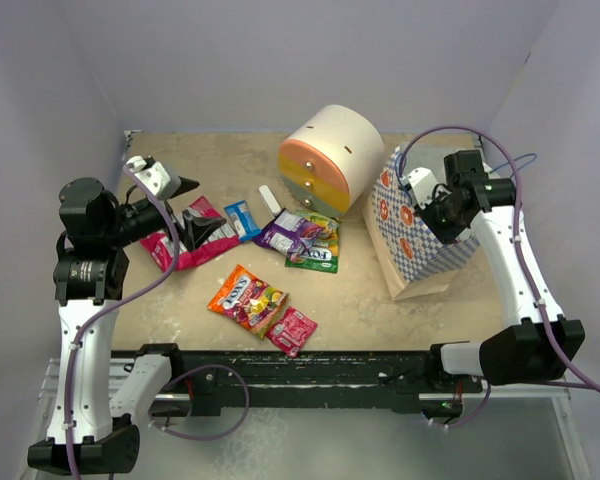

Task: Place the snacks into the paper bag
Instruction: Place the snack in the paper bag.

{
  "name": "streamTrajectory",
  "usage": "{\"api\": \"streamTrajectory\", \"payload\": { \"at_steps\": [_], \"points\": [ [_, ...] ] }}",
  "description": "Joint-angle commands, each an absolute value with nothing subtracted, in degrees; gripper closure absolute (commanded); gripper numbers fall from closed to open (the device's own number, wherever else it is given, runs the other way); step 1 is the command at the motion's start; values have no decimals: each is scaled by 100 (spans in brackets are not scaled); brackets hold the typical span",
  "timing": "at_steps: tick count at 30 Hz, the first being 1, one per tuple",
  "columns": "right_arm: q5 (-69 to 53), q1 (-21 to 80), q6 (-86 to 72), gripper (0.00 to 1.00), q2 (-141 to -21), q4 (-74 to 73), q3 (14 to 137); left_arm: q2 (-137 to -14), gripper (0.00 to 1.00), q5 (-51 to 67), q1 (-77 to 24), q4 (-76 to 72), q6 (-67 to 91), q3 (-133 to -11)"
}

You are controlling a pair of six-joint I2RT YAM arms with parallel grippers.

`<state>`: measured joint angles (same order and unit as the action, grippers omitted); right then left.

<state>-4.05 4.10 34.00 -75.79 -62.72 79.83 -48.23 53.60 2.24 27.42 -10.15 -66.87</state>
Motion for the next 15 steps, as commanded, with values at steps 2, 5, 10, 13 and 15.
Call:
{"api": "streamTrajectory", "payload": {
  "at_steps": [2,5,10,13,15],
  "points": [
    [-372,396,3313,72,-7395,-6131,7868,-4806,0,5416,278,2580,-1185,-6669],
    [-344,396,3268,62,-7338,-6100,7907,-4841,0,5368,275,2710,-1315,-6671],
    [-267,396,3165,48,-7268,-6070,8069,-4935,0,5144,279,3017,-1678,-6699],
    [-133,396,3031,42,-7191,-5938,8193,-5044,0,4933,273,3220,-1920,-6665],
    [18,396,2909,39,-7113,-5784,8261,-5147,0,4794,273,3318,-2024,-6626]
  ]
}}
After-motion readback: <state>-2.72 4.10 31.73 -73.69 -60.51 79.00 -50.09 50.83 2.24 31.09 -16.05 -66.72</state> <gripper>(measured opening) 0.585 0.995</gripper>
